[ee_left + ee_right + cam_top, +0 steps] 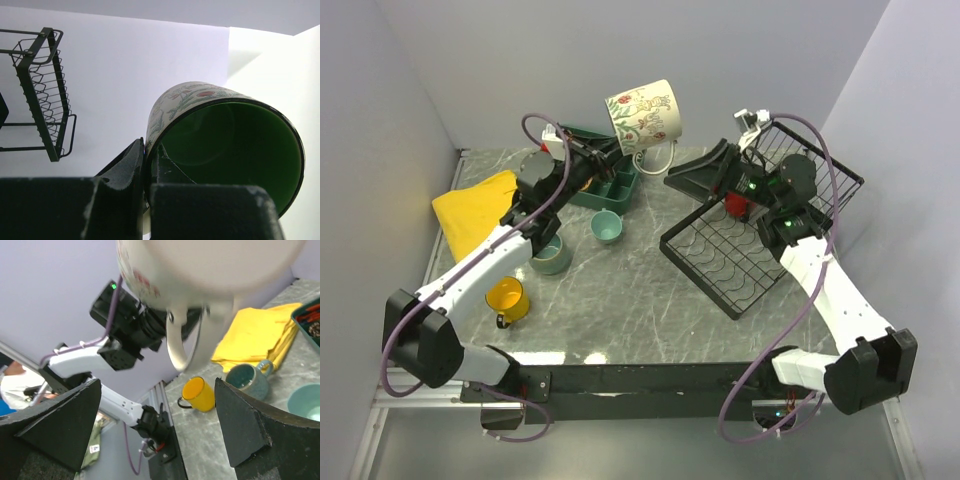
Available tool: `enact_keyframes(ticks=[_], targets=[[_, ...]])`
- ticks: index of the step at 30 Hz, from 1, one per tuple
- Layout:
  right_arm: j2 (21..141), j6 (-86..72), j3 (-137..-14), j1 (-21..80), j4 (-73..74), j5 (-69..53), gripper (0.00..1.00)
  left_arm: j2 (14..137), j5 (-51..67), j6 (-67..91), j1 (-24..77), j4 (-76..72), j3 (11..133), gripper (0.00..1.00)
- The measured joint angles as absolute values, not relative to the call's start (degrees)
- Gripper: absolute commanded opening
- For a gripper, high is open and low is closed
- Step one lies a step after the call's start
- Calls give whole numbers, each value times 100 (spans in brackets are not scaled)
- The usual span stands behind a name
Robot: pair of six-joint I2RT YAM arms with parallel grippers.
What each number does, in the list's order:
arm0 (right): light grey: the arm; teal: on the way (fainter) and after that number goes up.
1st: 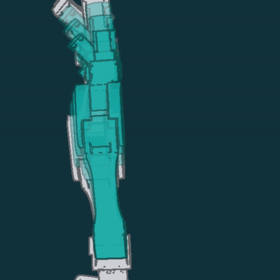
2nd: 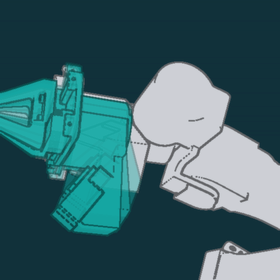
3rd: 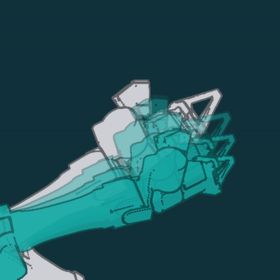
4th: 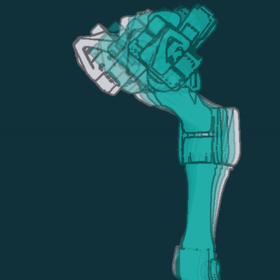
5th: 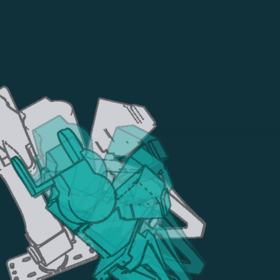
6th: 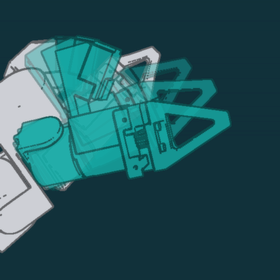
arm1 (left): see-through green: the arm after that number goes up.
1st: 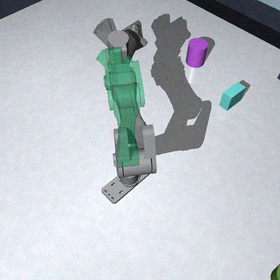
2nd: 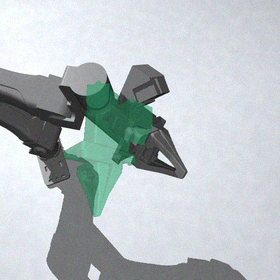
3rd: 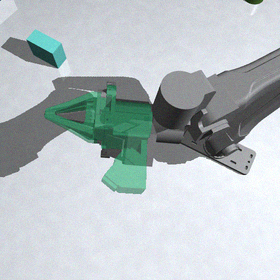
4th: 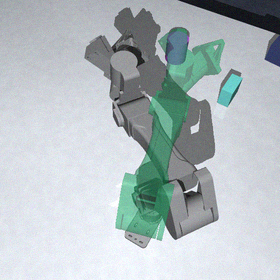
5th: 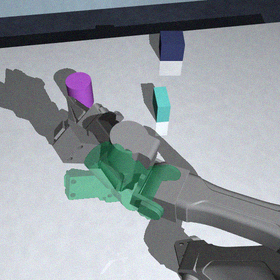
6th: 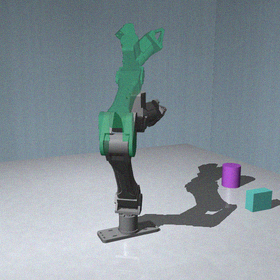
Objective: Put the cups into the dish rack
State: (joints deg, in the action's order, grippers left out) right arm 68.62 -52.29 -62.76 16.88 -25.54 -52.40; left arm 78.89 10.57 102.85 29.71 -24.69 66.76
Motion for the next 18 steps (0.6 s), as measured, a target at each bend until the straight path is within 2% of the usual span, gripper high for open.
enact_keyframes(ticks=[9, 18], targets=[[7299, -5913, -6648, 1907, -2779, -5293, 98, 7859, 1070, 10320, 3155, -2550, 6580, 1], [7557, -6624, -6648, 1986, -3188, -5295, 77, 7859, 1072, 10320, 3409, -2711, 6580, 1]])
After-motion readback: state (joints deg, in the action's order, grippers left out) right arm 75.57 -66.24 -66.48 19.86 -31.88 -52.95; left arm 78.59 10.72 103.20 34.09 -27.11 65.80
